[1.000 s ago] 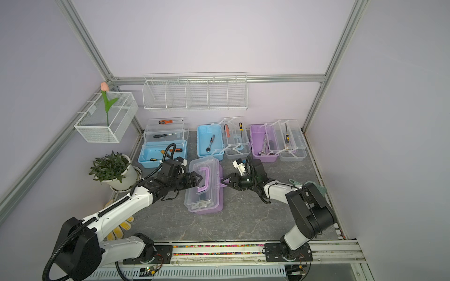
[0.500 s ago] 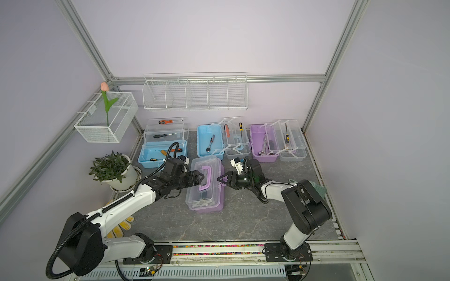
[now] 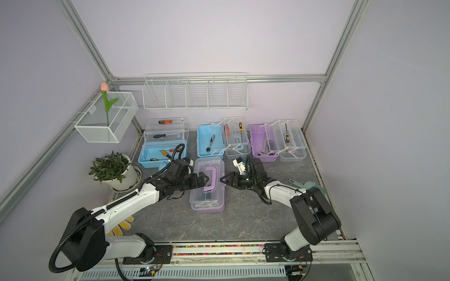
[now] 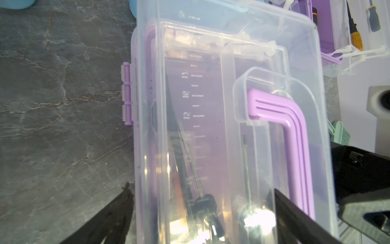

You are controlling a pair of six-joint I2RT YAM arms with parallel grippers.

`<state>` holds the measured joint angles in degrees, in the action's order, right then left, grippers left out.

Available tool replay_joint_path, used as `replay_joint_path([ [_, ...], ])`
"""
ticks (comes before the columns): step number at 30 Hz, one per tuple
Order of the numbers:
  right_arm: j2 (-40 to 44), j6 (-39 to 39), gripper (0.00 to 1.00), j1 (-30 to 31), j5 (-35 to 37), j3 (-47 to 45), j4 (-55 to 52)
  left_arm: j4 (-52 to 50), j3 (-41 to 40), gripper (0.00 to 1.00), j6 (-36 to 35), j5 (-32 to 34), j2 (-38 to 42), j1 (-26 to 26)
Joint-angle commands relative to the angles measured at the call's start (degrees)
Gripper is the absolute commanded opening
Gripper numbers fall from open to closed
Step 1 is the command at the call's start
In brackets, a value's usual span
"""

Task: Close toolboxes
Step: Fasten the toolbox latch on the toolbox.

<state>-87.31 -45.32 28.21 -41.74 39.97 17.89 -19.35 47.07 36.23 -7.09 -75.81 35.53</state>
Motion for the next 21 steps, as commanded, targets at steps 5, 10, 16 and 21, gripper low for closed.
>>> replay_joint_path([
  [5, 2.9, 4.2, 0.63, -0.2, 2.4, 0.8, -6.4, -7.1, -0.1, 0.99, -0.8, 3.3, -1.1, 0.4],
  [10, 4.9, 5.6, 0.52, -1.1, 3.4, 0.7, -9.5, -7.0, 0.0, 0.99, -0.7, 3.3, -0.7, 0.7],
  [16, 6.1, 6.4, 0.51, -1.7, 3.6, 0.8, -10.9, -7.5, 0.7, 0.99, -1.4, 4.2, -1.1, 1.5],
  [21, 5.1, 5.4, 0.48, -1.4, 2.3, 1.1, -8.7, -7.2, 0.9, 0.99, -1.5, 4.1, -1.4, 1.8],
])
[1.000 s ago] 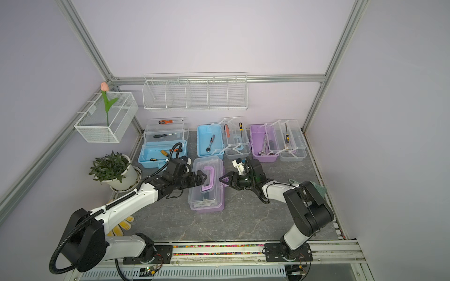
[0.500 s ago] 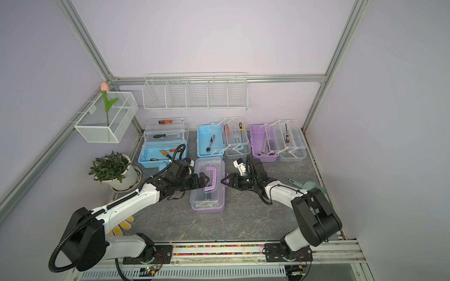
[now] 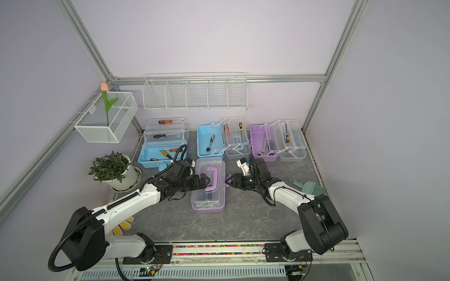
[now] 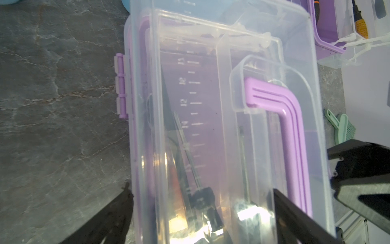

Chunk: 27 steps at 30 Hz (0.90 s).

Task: Close toolboxes
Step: Fasten the toolbox latch on the toolbox.

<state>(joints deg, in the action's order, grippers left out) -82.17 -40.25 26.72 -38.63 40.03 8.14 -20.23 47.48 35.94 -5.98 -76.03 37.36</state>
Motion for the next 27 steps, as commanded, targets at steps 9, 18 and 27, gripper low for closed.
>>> replay_joint_path([
  [9, -0.3, -1.2, 0.42, 0.4, -1.9, 1.0, 3.7, -5.9, 0.7, 0.99, -1.2, 2.7, -0.9, 0.5],
  [18, -3.6, -1.9, 0.32, 0.7, -1.4, 1.7, 4.5, -6.0, 1.5, 0.99, -1.2, 2.5, -1.1, 0.7],
  [27, -5.1, -0.7, 0.30, 1.0, -0.7, 3.2, 1.4, -5.4, 2.1, 0.99, -1.0, 2.4, -2.1, 1.3],
])
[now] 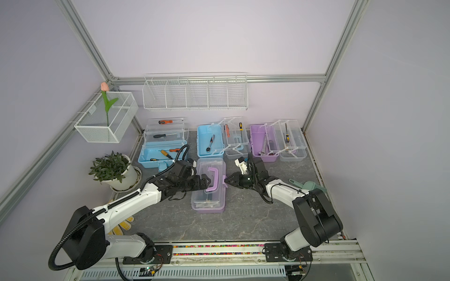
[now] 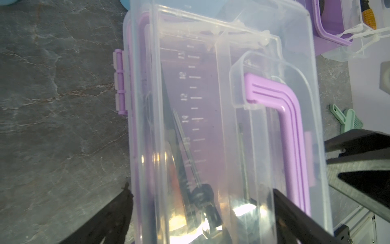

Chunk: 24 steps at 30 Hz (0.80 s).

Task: Close toolboxes
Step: Fasten the toolbox latch on the toolbox.

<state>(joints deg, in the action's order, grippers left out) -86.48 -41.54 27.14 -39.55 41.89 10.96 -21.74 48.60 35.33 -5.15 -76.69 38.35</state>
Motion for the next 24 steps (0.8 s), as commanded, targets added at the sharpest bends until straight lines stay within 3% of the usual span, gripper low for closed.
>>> replay_joint_path([
  [1, -0.9, 0.8, 0.30, 0.8, 0.4, 1.6, -1.9, -3.8, 1.1, 0.99, -0.4, 1.6, -1.6, 0.4],
  [24, -0.5, 5.6, 0.30, 3.7, 6.0, 4.1, -13.3, -2.8, 1.1, 0.99, 1.2, 2.3, -2.0, 1.9],
])
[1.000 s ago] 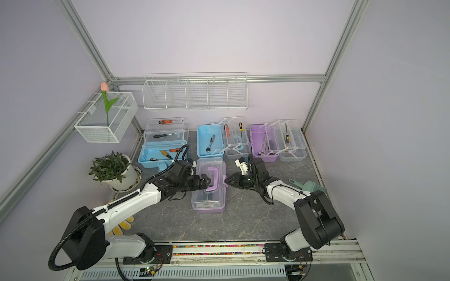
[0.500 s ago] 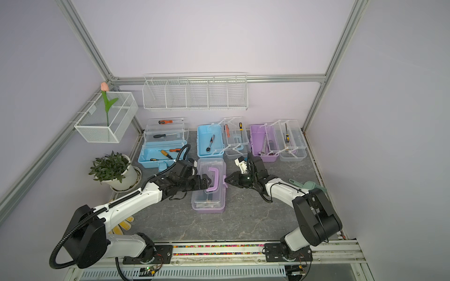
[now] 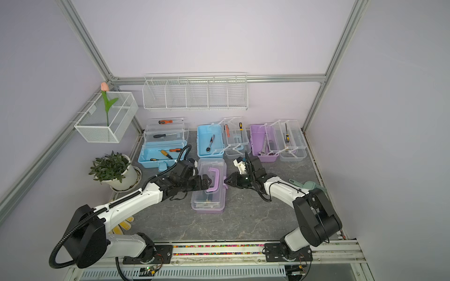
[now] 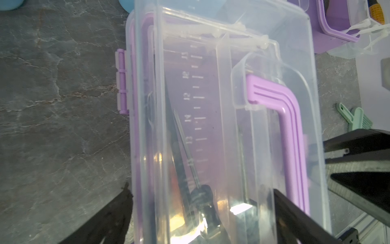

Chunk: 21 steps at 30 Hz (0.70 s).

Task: Close toolboxes
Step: Fasten the toolbox latch on the toolbox.

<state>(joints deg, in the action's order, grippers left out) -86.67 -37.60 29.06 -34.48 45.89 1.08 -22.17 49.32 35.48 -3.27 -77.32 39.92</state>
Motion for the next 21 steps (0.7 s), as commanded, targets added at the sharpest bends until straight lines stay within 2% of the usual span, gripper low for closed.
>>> replay_joint_path([
  [1, -0.5, 1.8, 0.30, 1.9, 1.2, 0.2, -3.7, -2.2, 0.4, 0.99, 1.0, 0.4, -1.5, 0.3],
  [9, -1.2, 2.6, 0.28, 2.7, 2.4, 1.0, -6.1, -2.1, 0.8, 0.99, 1.5, 0.6, -1.5, 0.8],
  [21, -2.3, 2.2, 0.25, 3.2, 1.4, 1.2, -4.2, -1.7, 0.8, 0.99, 1.8, 0.6, -2.1, 1.0],
])
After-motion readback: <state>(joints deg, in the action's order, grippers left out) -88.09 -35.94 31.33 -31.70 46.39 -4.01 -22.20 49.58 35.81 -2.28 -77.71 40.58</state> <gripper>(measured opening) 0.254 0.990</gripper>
